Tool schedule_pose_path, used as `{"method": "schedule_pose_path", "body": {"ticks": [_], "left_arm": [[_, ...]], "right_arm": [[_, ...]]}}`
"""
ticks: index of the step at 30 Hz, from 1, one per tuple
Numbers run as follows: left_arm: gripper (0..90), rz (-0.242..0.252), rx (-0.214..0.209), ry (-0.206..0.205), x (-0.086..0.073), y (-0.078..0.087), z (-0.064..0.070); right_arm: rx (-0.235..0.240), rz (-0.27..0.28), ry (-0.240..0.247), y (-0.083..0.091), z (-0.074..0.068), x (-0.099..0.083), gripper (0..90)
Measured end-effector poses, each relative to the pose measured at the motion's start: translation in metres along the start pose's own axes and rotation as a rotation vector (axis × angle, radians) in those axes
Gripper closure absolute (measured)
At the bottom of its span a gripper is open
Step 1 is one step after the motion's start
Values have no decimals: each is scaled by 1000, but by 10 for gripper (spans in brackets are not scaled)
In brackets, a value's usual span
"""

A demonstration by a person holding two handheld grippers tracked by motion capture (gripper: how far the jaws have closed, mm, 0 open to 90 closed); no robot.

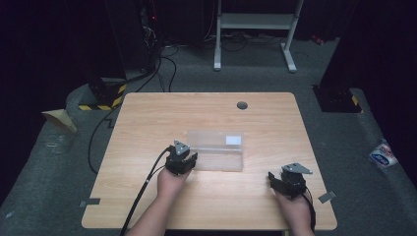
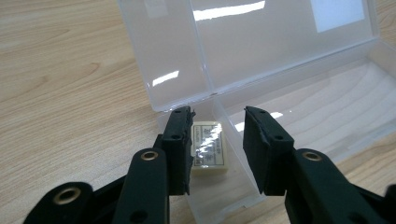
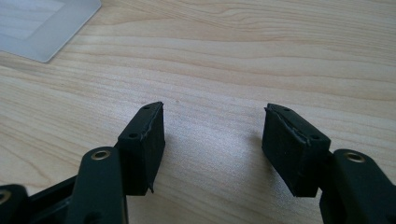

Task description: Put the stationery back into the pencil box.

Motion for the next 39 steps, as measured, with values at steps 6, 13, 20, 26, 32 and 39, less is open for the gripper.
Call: {"method": "schedule_pose_path", "body": {"ticks": [6, 13, 20, 26, 32, 39], "left_arm": [[623, 8, -9, 5, 1, 4, 1], [620, 27, -23, 7, 4, 10, 2], [609, 46, -42, 3, 6, 17, 3], [594, 66, -46, -13, 14, 27, 2], [587, 76, -52, -17, 17, 31, 4], [544, 56, -61, -35, 11, 31, 0]], "right_arm": [[0, 0, 0, 0, 0, 0, 387], [0, 0, 0, 0, 0, 0, 387], [-3, 0, 1, 0, 0, 0, 386], [-4, 1, 0, 0, 0, 0, 386], [-4, 0, 0, 0, 0, 0, 386], [-4, 1, 0, 0, 0, 0, 386]]}}
Point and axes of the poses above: each handheld gripper's, and its own axes: y roughly backward along the jaws, x roughly out of its top, z roughly to its right, the point moved 7 cm from there along -y, roughly forward along the jaws, and after that the axes turned 10 degrees about -z, right-handed, at the moved point
